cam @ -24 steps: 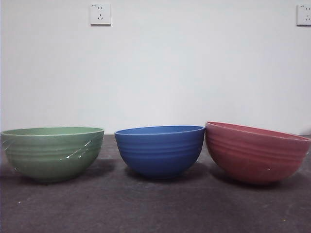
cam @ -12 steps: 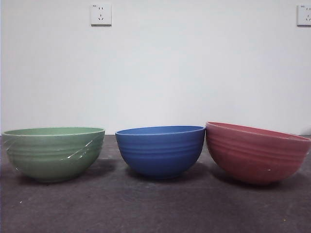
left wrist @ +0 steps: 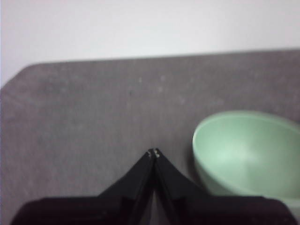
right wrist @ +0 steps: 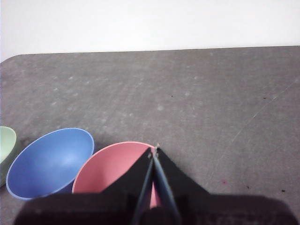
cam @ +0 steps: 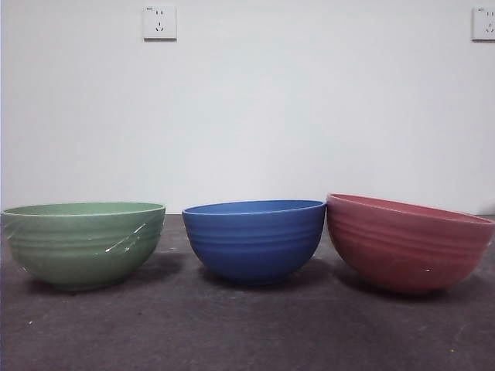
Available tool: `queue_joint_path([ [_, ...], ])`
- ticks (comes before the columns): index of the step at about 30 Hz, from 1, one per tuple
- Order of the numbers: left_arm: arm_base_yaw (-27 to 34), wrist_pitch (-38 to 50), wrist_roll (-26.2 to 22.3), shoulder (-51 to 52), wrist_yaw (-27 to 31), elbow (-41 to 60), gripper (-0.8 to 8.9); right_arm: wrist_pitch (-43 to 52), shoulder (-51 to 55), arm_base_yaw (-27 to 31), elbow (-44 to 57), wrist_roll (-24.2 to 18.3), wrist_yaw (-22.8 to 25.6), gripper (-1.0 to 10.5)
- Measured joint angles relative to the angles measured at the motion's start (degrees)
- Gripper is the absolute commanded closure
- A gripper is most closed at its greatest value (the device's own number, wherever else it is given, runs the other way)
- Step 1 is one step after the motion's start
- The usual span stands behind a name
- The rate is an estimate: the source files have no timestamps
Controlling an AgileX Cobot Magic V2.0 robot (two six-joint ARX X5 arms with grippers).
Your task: Pick up the green bowl on the top,put the green bowl on the left,pick up the red bowl in the middle,put the red bowl on the right
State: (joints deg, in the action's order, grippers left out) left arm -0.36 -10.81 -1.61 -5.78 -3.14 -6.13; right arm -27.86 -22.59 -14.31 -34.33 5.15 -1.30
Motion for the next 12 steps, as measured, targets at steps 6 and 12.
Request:
queue_joint_path([
  [6,0.2,0.4,-0.9,3.3,0.0,5.1,8.17,0.0,0.0,0.0,0.0,0.0,0.0,9.5],
  [12,0.2,0.5,-0.9,5.5,-0.1,5.1,8.17,0.0,0.0,0.0,0.0,0.0,0.0,9.5],
])
